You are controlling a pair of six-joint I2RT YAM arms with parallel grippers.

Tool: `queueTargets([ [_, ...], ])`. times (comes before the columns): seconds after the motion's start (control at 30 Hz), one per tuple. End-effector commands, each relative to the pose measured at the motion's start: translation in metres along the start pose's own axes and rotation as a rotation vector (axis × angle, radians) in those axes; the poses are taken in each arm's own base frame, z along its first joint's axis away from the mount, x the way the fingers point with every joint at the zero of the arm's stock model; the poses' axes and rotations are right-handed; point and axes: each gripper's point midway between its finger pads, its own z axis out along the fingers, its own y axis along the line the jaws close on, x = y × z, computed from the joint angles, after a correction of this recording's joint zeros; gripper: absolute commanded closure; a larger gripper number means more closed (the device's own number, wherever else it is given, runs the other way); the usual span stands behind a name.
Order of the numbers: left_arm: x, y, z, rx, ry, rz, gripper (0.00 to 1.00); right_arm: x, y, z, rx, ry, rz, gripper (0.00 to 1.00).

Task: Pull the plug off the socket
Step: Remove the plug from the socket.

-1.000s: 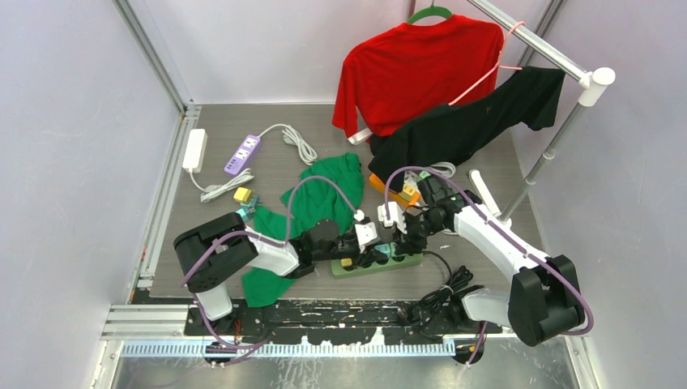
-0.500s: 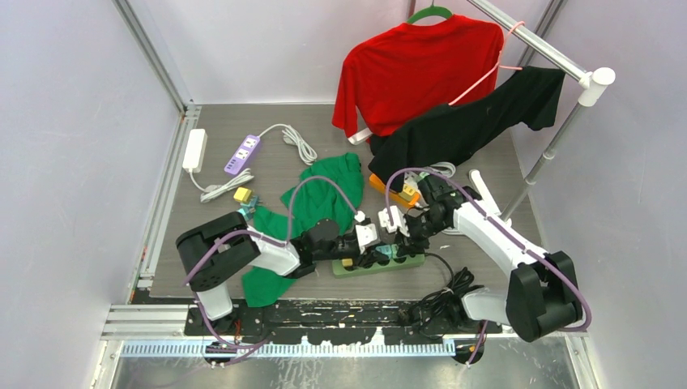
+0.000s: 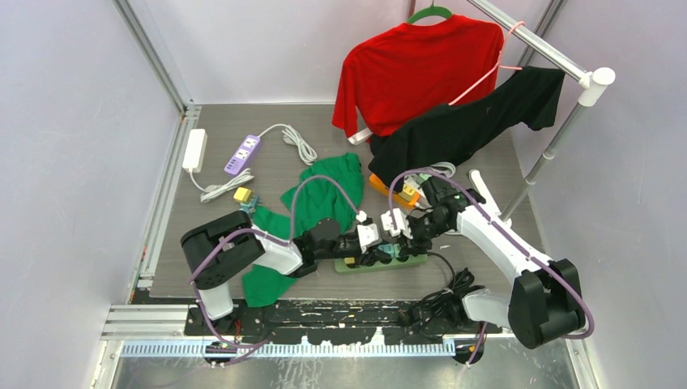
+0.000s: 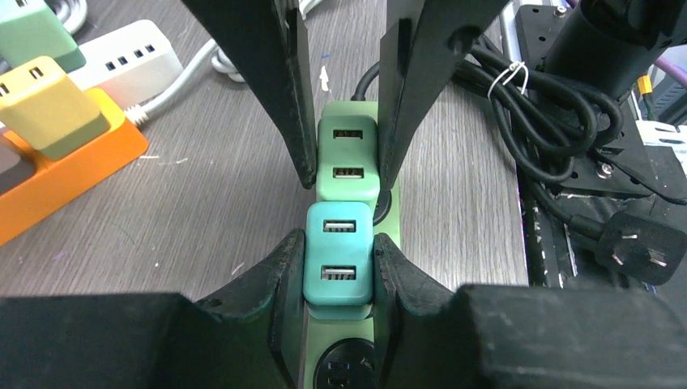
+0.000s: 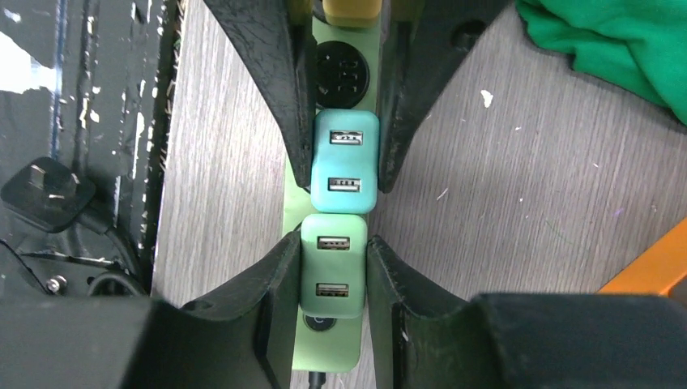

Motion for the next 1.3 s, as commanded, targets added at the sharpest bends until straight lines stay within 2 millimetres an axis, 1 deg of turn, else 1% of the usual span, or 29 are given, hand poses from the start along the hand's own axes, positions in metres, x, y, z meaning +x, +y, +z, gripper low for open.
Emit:
queueTargets([
  [0.0,0.102,0.001,-0.028,-0.051,0.331,-0.086,1.00,-0.034,0.010,0.021,-0.075,-0.090,0.015,0.99],
  [0.07,0.104,0.002,-0.028,-0.051,0.338,-0.090,1.00,-0.038,-0.006,0.023,-0.029,-0.089,0.087,0.99],
  [0.13,0.105,0.002,-0.028,-0.051,0.344,-0.091,1.00,-0.038,-0.018,0.019,0.017,-0.077,0.130,0.99],
  [0.23,0.108,0.002,-0.029,-0.053,0.356,-0.092,1.00,-0.028,-0.032,0.004,0.103,-0.078,0.174,0.99],
  [0.27,0.109,0.001,-0.030,-0.053,0.360,-0.092,1.00,-0.024,-0.034,-0.003,0.121,-0.084,0.189,0.99],
  [0.3,0.110,0.001,-0.030,-0.054,0.363,-0.091,1.00,-0.021,-0.032,-0.007,0.122,-0.089,0.199,0.99],
  [0.33,0.111,0.001,-0.031,-0.053,0.366,-0.091,1.00,-0.017,-0.023,-0.010,0.099,-0.081,0.202,0.99],
  [0.37,0.111,0.001,-0.031,-0.052,0.369,-0.090,1.00,-0.013,-0.014,-0.011,0.071,-0.073,0.180,0.99],
  [0.43,0.113,0.001,-0.031,-0.049,0.376,-0.090,1.00,-0.012,0.011,-0.007,-0.026,-0.090,0.106,0.99],
  [0.47,0.114,0.001,-0.031,-0.047,0.380,-0.091,1.00,-0.015,0.023,-0.006,-0.077,-0.118,0.074,0.99],
  [0.5,0.114,0.000,-0.030,-0.045,0.381,-0.090,1.00,-0.020,0.031,-0.004,-0.117,-0.143,0.030,0.99],
  [0.57,0.115,0.000,-0.030,-0.042,0.382,-0.091,1.00,-0.031,0.038,0.002,-0.168,-0.167,-0.004,0.99],
  [0.6,0.115,0.000,-0.030,-0.043,0.382,-0.091,1.00,-0.036,0.034,0.003,-0.165,-0.174,0.001,0.99],
  [0.7,0.115,0.000,-0.030,-0.045,0.382,-0.092,1.00,-0.048,0.006,0.001,-0.084,-0.176,0.102,0.99],
  [0.77,0.117,-0.001,-0.031,-0.044,0.384,-0.093,1.00,-0.047,-0.007,-0.003,-0.035,-0.162,0.144,0.99],
  [0.9,0.119,-0.002,-0.033,-0.042,0.390,-0.093,1.00,-0.034,-0.019,-0.017,0.065,-0.140,0.183,0.99],
  [0.93,0.120,-0.001,-0.033,-0.041,0.392,-0.093,1.00,-0.032,-0.019,-0.019,0.076,-0.144,0.187,0.99],
  [0.97,0.121,-0.002,-0.033,-0.040,0.395,-0.095,1.00,-0.030,-0.013,-0.018,0.066,-0.143,0.178,0.99],
  [1.0,0.121,-0.002,-0.033,-0.038,0.394,-0.093,1.00,-0.031,-0.001,-0.016,0.027,-0.159,0.144,0.99],
  [1.07,0.122,-0.002,-0.032,-0.037,0.397,-0.094,1.00,-0.032,0.029,-0.009,-0.085,-0.179,0.041,0.99],
  [1.1,0.122,-0.002,-0.032,-0.038,0.397,-0.094,1.00,-0.034,0.034,-0.007,-0.114,-0.180,0.032,0.99],
  [1.13,0.122,-0.001,-0.031,-0.039,0.395,-0.094,1.00,-0.038,0.032,-0.006,-0.116,-0.188,0.040,0.99],
  [1.2,0.122,-0.001,-0.031,-0.042,0.395,-0.096,1.00,-0.042,0.016,-0.009,-0.074,-0.176,0.059,0.99],
  [1.27,0.115,0.001,-0.029,-0.048,0.379,-0.101,1.00,-0.040,0.000,-0.015,-0.008,-0.126,0.128,0.99],
])
